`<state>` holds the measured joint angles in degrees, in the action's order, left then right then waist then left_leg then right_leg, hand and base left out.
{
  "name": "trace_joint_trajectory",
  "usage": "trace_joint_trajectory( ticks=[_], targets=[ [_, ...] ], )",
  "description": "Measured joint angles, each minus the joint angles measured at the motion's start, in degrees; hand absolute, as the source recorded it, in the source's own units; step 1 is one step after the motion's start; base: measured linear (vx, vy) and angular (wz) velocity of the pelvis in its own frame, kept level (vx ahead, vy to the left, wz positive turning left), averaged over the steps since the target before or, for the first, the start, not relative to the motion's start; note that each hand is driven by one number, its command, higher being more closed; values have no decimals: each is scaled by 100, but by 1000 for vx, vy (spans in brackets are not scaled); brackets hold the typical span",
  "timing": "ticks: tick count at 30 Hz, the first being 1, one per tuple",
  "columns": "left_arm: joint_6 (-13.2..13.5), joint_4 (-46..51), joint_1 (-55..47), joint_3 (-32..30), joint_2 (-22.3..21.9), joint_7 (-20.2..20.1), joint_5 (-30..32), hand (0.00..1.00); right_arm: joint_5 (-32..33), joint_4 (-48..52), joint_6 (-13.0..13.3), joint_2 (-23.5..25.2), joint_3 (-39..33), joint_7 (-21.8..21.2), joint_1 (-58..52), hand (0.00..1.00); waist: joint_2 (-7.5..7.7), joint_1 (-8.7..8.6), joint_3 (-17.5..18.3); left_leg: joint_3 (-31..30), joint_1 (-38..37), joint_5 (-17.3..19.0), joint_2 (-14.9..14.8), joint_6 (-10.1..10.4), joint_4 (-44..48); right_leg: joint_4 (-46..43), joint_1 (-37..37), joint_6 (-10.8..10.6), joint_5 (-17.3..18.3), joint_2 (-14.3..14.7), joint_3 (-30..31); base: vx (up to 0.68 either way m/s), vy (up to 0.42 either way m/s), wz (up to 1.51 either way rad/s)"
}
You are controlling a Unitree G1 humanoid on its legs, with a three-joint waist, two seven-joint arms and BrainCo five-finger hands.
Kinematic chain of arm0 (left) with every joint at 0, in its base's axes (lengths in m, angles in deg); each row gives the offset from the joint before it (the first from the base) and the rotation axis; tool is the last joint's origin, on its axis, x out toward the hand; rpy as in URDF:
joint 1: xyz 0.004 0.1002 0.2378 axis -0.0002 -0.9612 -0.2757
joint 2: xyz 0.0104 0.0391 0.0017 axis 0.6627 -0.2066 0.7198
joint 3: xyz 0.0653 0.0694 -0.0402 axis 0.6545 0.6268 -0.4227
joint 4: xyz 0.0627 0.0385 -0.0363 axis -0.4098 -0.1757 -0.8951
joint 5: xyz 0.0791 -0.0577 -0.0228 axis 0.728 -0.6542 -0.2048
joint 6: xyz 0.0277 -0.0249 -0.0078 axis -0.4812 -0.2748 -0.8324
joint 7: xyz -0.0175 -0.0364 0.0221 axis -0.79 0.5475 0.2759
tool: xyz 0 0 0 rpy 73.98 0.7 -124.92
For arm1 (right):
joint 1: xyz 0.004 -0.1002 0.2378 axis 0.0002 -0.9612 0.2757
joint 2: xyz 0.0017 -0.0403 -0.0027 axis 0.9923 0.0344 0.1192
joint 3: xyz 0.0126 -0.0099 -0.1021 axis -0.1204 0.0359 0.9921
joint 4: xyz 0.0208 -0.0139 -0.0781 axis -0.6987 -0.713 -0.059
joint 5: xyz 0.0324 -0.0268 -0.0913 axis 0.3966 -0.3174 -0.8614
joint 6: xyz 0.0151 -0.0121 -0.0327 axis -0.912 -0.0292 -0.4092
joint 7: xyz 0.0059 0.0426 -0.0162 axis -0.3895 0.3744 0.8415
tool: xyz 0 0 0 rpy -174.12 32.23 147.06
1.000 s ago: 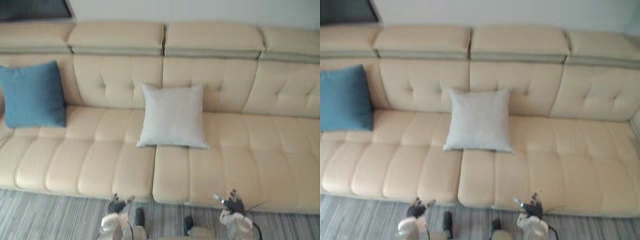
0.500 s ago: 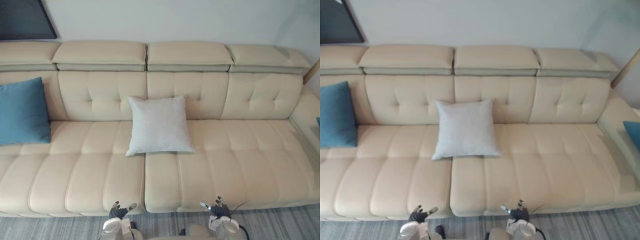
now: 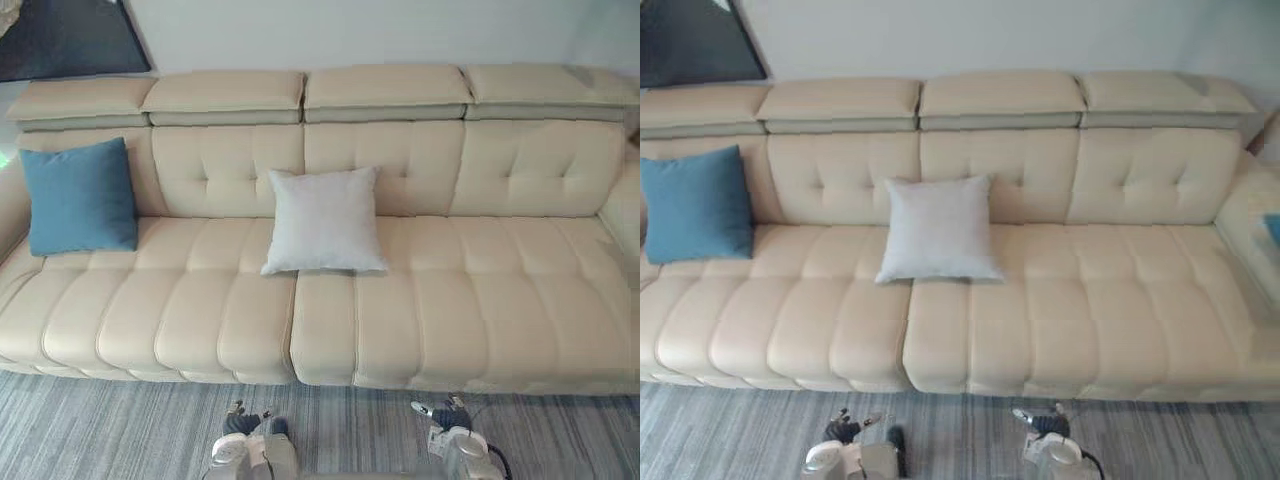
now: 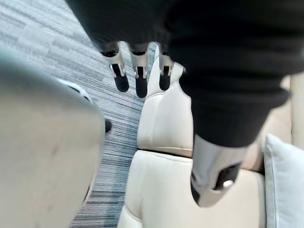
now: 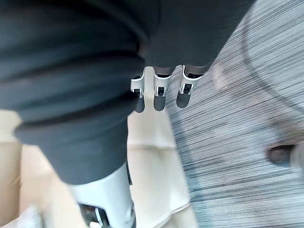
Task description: Pick up cushions and gather them together orderly.
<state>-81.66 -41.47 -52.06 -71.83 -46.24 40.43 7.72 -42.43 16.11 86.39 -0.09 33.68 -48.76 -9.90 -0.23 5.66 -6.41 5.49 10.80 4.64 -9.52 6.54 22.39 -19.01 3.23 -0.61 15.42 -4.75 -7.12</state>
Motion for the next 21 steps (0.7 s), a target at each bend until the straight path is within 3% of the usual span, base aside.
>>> trace_joint_trajectory(
  ticks=[3,7,12,14,15,16,17,18,19,20,21],
  targets=[
    [-25,-18,-67,-102,21,-15,-7,0,-1,-103,-54,62,-2,-31,-39,0,-19,0,4,-61,-442,597,153,57,-409,106,187,-211,-227,24,481,-171,249,-68],
    [-72,-232,-164,-230,181,-40,3,0,1,-107,-89,398,-21,-122,-330,0,185,-62,216,462,-806,593,443,48,-1184,1007,40,-278,-851,-145,976,-37,209,-68],
    [-89,-454,-170,-231,176,-130,14,0,5,-98,-80,403,-174,-149,-407,0,166,-137,387,829,-1114,593,486,43,-1378,1342,-5,-406,-1198,-74,1448,83,70,-57],
    [-94,-515,-161,-237,124,-154,22,0,3,-111,-82,403,-216,-190,-306,0,31,-139,413,1238,-1163,523,316,-71,-1243,1373,215,-362,-1402,217,1816,140,41,-131],
    [-99,-521,-161,-244,109,-161,31,0,1,-114,-78,403,-216,-199,-250,0,-11,-140,417,1390,-1166,511,251,-113,-1223,1411,327,-292,-1583,312,1699,123,3,-186],
    [-103,-563,-134,-244,81,-165,47,0,-11,-177,-58,389,-216,-201,-103,0,-79,-137,431,1641,-1148,495,100,-170,-1225,1573,515,2,-1932,474,1210,93,-41,-187],
    [-110,-591,-144,-235,64,-181,59,0,-15,-310,-48,356,-226,-199,40,0,-171,-98,417,1855,-1133,478,-55,-201,-1227,1642,581,348,-1936,481,412,118,-120,-214],
    [-119,-621,-40,-210,105,-229,90,0,-19,-406,-59,313,-298,-189,114,0,-116,-141,397,2107,-1236,481,-15,-203,-1250,1469,606,517,-1604,304,-1057,99,-130,-159],
    [-120,-645,-30,-210,101,-228,91,0,-28,-455,-58,270,-327,-184,117,0,-83,-143,397,2207,-1313,481,-1,-202,-1245,1487,546,498,-1589,255,-1406,122,-168,-134],
    [-126,-682,47,-179,54,-229,91,0,-47,-542,-68,167,-441,-181,102,0,-211,-224,324,2277,-1513,483,11,-199,-1229,1500,408,458,-1639,309,-1496,108,-103,-105],
    [-108,-658,71,-157,27,-234,92,0,-99,-558,-70,72,-538,-168,36,0,-307,-243,292,2323,-1680,485,-3,-197,-1128,1503,304,455,-1585,416,-1208,106,-93,-112]
  ],
)
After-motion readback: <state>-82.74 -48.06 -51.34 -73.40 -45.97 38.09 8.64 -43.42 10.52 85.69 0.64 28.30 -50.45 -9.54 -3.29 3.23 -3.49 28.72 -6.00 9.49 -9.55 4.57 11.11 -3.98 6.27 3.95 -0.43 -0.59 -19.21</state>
